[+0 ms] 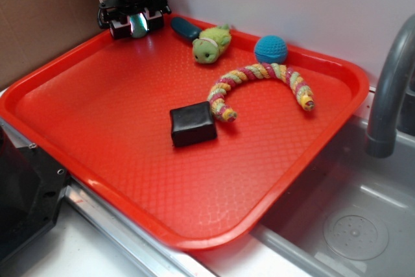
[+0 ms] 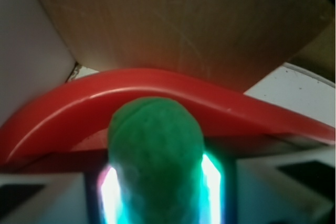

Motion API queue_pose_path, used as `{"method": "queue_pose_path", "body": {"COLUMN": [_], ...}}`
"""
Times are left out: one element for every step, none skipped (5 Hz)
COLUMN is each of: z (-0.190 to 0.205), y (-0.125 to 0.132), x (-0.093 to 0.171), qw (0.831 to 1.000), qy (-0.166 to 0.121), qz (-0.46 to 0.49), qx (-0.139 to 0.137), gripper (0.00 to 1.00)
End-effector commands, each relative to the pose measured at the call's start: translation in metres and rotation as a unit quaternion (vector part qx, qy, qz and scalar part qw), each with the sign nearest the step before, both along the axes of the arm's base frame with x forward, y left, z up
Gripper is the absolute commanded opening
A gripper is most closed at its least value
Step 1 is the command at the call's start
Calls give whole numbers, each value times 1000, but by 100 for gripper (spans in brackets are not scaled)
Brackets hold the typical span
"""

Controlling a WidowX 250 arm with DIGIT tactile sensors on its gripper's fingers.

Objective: Grab the green ball.

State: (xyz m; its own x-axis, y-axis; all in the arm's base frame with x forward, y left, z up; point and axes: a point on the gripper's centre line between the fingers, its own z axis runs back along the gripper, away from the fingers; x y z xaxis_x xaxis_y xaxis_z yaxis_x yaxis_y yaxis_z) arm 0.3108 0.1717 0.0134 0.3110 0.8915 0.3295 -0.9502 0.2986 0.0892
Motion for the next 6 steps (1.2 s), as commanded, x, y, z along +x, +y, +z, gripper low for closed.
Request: {"method": "queue_pose_path", "body": {"z": [14, 25, 73, 118, 167, 218], "y": [3, -1, -28, -61, -83, -102], "x": [-20, -26, -51, -82, -98, -111], "qw": [1000, 999, 984, 950, 929, 920], "qy": [-10, -16, -38, -94, -112, -81], "qz": [-12, -40, -165, -289, -346, -375], "qx": [-2, -16, -56, -73, -74, -85], "gripper": [0, 0, 0, 0, 0, 0]}}
